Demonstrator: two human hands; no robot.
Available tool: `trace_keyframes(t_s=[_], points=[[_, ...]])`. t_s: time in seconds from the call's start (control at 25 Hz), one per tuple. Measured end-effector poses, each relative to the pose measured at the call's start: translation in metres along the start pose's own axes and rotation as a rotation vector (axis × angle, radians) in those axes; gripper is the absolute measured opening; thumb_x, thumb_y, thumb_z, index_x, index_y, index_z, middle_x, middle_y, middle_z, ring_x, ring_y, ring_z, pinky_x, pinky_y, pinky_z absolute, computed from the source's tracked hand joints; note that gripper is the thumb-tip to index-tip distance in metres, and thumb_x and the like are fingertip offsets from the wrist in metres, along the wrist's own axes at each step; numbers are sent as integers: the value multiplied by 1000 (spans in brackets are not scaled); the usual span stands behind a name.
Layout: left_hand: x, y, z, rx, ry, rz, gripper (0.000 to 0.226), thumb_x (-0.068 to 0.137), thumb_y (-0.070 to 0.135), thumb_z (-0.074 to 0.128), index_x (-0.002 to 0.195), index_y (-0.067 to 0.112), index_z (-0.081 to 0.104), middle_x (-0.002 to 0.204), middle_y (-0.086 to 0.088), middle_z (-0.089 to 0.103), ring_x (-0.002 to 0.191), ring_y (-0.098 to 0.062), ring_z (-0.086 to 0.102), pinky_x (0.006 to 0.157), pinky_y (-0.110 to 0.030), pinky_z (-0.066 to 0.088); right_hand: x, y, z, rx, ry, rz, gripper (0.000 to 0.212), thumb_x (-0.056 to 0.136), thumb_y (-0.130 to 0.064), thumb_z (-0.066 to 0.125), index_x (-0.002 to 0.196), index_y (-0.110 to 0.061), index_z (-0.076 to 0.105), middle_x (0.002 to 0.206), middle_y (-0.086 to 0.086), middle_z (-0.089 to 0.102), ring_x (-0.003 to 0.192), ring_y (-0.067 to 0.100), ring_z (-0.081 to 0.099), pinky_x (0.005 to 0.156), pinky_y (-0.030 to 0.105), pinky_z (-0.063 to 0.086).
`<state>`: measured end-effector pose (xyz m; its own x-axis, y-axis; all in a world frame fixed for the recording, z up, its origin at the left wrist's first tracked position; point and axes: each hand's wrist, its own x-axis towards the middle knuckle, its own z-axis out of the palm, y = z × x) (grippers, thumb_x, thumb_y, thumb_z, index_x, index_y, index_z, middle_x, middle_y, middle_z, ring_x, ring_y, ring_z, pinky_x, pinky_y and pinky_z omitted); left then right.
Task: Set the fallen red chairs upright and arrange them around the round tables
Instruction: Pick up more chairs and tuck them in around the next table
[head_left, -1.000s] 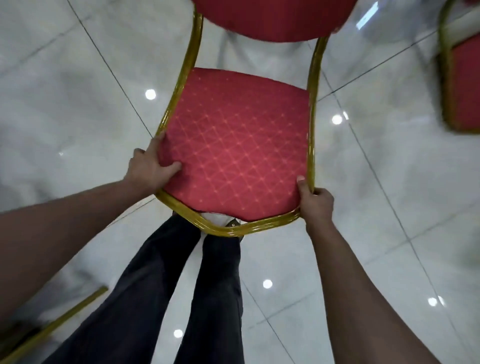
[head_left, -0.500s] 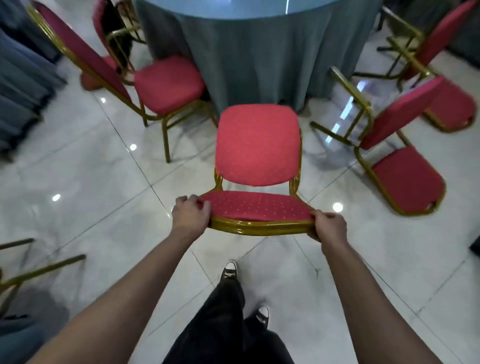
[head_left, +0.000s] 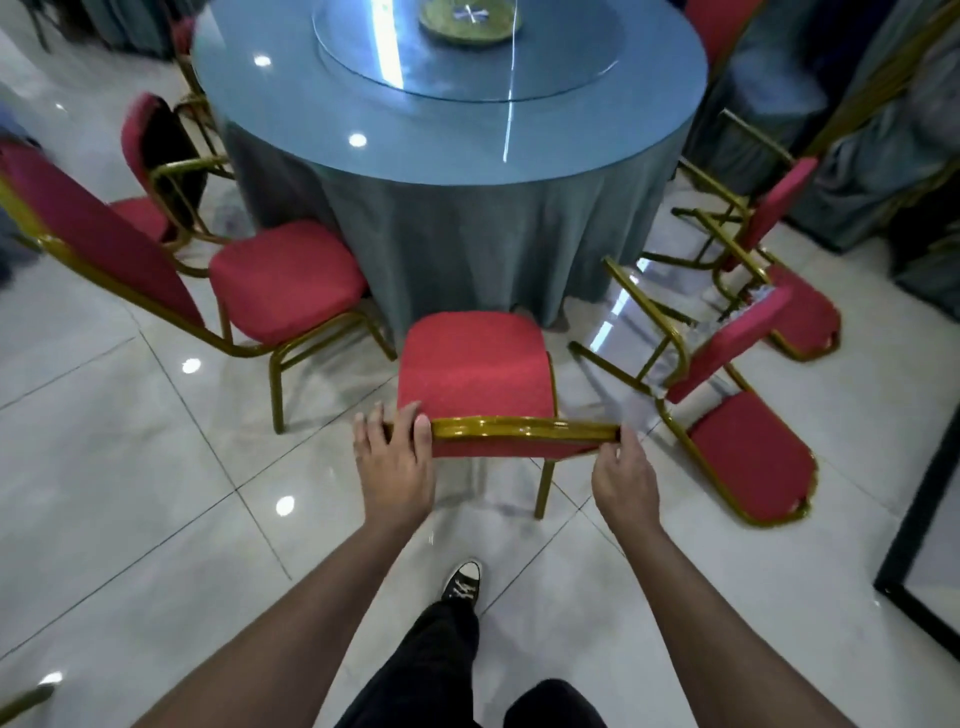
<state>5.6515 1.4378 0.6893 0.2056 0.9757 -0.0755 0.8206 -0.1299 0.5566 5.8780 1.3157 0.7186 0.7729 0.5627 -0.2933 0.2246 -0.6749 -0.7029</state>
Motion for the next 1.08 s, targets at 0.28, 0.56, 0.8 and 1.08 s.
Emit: trace_keyframes(t_s=[0.28, 0.56, 0.8, 1.08], points=[[81, 0, 3, 69, -38, -25, 69, 101, 55, -7, 156, 28, 24, 165, -13, 17, 154, -34, 3, 125, -46, -3, 55, -46, 13, 62, -212, 70, 60, 108, -33, 31, 161, -22, 5, 167, -1, 13, 153, 24, 18, 120, 40, 18], [149, 11, -20, 156, -208, -14, 65, 101, 52, -1, 141, 23, 42, 149, -15, 46, 143, -44, 29, 120, -58, 20, 103, -83, 8, 97, -242, 36, 36, 109, -30, 30, 134, -10, 47, 118, 6, 51, 125, 31, 49, 99, 44, 39], [144, 107, -29, 154, -284, 268, 47, 102, 43, 21, 103, 24, 64, 97, 3, 66, 96, -24, 61, 91, -46, 45, 117, -80, -20, 127, -109, -20, 38, 106, -31, 43, 139, -14, 53, 130, 5, 58, 123, 20, 54, 95, 29, 42], [126, 245, 24, 47, -491, 580, 27, 105, 37, 38, 117, 30, 62, 108, 9, 61, 98, -10, 54, 89, -32, 41, 140, -37, -112, 233, 126, -30, 29, 102, -22, 53, 129, -21, 61, 119, 0, 64, 110, 15, 59, 88, 27, 48]])
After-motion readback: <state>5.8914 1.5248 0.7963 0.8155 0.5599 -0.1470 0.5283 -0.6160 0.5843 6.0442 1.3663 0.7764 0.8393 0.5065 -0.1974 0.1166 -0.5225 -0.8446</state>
